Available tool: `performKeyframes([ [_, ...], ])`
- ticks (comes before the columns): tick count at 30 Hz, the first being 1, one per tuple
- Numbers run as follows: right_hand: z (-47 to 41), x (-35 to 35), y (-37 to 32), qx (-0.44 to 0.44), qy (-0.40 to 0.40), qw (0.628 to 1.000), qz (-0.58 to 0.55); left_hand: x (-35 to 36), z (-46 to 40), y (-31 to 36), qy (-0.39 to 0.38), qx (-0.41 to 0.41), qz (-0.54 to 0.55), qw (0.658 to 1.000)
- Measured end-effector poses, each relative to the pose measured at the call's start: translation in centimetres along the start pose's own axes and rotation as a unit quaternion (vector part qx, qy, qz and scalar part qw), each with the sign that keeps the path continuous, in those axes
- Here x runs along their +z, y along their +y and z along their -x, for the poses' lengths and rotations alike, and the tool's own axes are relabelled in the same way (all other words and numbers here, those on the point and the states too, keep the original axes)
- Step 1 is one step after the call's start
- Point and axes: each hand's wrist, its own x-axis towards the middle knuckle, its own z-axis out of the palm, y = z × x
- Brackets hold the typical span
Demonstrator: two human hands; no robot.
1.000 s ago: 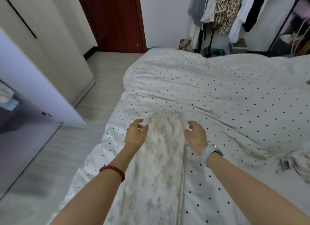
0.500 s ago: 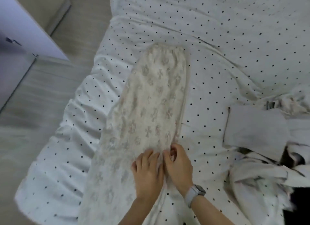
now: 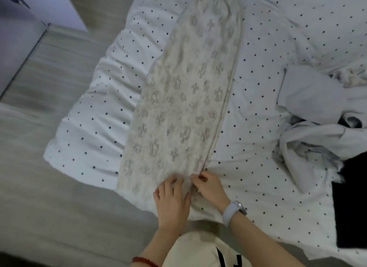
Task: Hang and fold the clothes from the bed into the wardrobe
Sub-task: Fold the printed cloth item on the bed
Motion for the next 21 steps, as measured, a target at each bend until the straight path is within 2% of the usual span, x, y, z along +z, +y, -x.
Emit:
performKeyframes([
  [2,1.2,1.6,1.6,-0.013,-0.022,1.000,0.015,0.2,1.8,-0.7,0.005,-0.010,-0.005,1.000],
  [6,2.4,2.7,3.1,-0.039,0.023,0.999,0.005,0.8,3.7,-1.1,0.006,-0.017,-0.013,1.000],
  [9,2.8,2.5,3.3,-0.052,0.025,0.998,0.036,1.6,4.2,-1.0,0.000,0.001,-0.026,1.000],
  [14,3.3,2.1,5.1,-0.051,0.068,0.995,0.060,2.0,4.9,0.3,-0.004,-0.001,0.002,1.000],
  [17,3.3,2.3,5.1,-0.044,0.099,0.990,0.093,1.9,6.2,1.0,-0.034,0.004,0.040,0.999],
  [19,3.1,2.4,5.0,-0.039,0.116,0.990,0.075,1.7,6.7,0.8,-0.063,-0.029,0.078,0.995],
  [21,3.1,2.6,5.0,-0.031,0.103,0.994,0.032,1.2,6.8,-0.4,-0.041,-0.130,0.140,0.981],
])
